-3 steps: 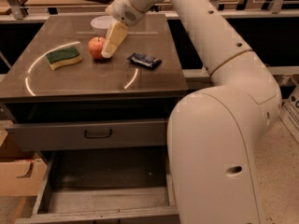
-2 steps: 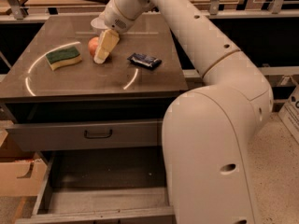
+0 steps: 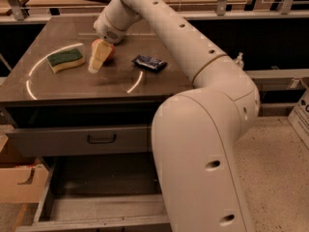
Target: Place sponge into middle drawer
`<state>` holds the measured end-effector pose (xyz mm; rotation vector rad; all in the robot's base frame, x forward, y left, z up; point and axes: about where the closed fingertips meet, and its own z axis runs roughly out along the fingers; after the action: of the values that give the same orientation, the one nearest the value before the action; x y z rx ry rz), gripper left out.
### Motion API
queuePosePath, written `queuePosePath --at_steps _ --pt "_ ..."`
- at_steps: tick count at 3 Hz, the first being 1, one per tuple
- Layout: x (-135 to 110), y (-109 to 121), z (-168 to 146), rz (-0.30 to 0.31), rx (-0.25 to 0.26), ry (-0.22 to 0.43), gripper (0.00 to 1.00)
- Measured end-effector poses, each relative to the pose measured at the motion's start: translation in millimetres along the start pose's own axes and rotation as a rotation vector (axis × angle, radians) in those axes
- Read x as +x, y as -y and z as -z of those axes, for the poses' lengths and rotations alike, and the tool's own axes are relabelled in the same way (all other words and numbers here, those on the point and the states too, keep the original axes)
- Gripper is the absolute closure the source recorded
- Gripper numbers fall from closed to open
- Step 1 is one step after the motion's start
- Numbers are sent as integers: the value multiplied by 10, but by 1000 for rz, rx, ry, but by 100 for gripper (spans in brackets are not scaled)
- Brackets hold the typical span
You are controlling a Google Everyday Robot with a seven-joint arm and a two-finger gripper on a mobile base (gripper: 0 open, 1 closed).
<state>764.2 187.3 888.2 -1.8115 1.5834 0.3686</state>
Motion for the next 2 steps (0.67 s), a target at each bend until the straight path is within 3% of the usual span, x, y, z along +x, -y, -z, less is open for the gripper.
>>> queuePosePath --at_steps 1,2 --pt "-263 87 -195 50 4 7 0" --pt "-348 109 -307 62 -1 1 0"
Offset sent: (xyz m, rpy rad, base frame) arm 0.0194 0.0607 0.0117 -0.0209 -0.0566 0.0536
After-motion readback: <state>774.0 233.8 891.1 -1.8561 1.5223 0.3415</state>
